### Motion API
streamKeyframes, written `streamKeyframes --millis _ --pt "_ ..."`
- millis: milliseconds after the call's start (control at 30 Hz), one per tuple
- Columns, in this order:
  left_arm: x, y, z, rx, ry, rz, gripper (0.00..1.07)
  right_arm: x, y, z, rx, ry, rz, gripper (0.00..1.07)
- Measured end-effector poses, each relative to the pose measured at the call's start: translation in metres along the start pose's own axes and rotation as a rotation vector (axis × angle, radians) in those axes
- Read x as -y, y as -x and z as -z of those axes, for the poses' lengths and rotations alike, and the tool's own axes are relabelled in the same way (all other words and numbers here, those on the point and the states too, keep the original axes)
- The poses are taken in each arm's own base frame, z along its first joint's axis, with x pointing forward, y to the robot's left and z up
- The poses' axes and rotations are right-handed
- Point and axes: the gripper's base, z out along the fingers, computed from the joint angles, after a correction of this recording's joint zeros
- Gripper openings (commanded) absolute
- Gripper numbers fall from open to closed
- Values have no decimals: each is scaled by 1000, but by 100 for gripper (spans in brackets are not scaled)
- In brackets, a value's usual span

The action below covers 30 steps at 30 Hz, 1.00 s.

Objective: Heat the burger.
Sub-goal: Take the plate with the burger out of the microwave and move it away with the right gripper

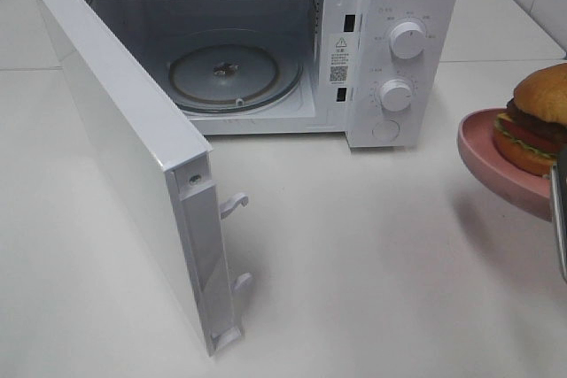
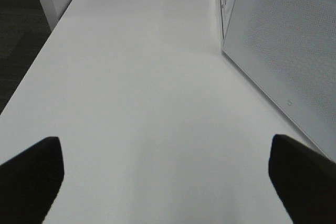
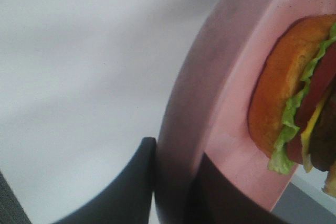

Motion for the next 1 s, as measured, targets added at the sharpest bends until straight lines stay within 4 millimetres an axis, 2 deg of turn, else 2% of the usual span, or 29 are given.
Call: streamKeyframes --millis 233,367,600,733,1000 --pt "0 0 0 0 0 0 98 7 -7 1 -68 -87 -149 6" --pt "0 0 0 0 0 0 98 11 -13 2 -119 -144 -299 6" --pt "0 0 0 0 0 0 98 8 -20 1 -218 -133 -427 6" --pt "0 0 0 0 0 0 98 5 -24 -3 -349 -104 -477 6" --pt "0 0 0 0 0 0 98 3 -24 -8 -434 -112 -608 7"
